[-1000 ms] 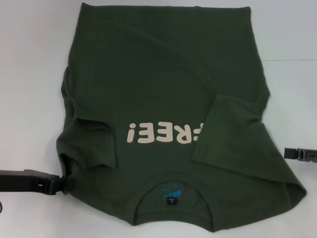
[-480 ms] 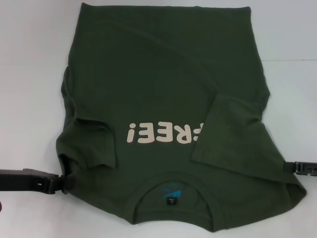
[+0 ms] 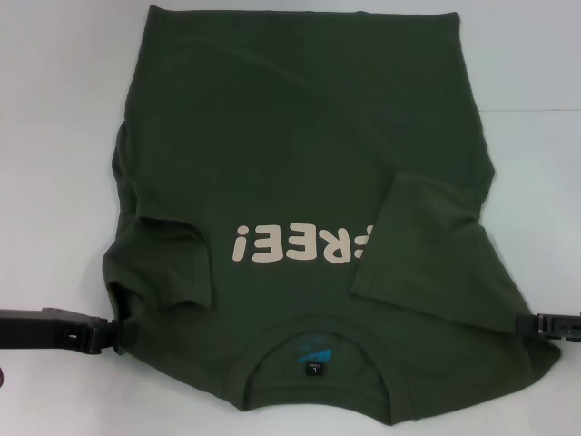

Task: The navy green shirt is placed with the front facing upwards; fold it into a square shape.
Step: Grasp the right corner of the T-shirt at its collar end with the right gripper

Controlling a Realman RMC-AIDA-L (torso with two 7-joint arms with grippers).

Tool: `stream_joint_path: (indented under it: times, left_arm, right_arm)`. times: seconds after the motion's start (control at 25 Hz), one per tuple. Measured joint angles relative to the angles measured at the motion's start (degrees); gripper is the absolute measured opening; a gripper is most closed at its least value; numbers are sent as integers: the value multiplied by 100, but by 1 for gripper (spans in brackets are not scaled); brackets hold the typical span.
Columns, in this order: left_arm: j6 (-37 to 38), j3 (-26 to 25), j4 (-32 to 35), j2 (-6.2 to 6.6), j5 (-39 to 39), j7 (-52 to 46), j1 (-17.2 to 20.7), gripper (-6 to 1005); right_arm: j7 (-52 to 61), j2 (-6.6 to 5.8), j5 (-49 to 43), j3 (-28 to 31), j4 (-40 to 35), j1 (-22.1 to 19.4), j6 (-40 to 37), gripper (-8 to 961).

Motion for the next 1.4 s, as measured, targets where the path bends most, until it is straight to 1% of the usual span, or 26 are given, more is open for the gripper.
stream_joint_path:
  times: [0.52,0.72,0.8,0.96,1.16,1.4]
  left_arm:
    - [1,0,0,0,0,-1,-40,47]
    - [1,0,0,7,0,-1,-63,47]
    - [1,0,0,9,0,-1,-68,47]
    - [-1,0,0,9,0,-2,-78,47]
    - [-13,0,0,9,1,-2,-89,47]
    - [-22,0,0,9,1,-5,-92,47]
  right_arm:
    - [-16,13,-112,-25,-3,65,-209,795]
    - [2,46,-232,-28,5,142,-210,680]
    - [15,47,-242,-7,1,147,-208,613]
    - [102,1,-243,27,-23,126,-207,479]
    - [150,-43,-243,9,-33,115,-203,245]
    - [155,-66,-243,1,-39,106,-236,387]
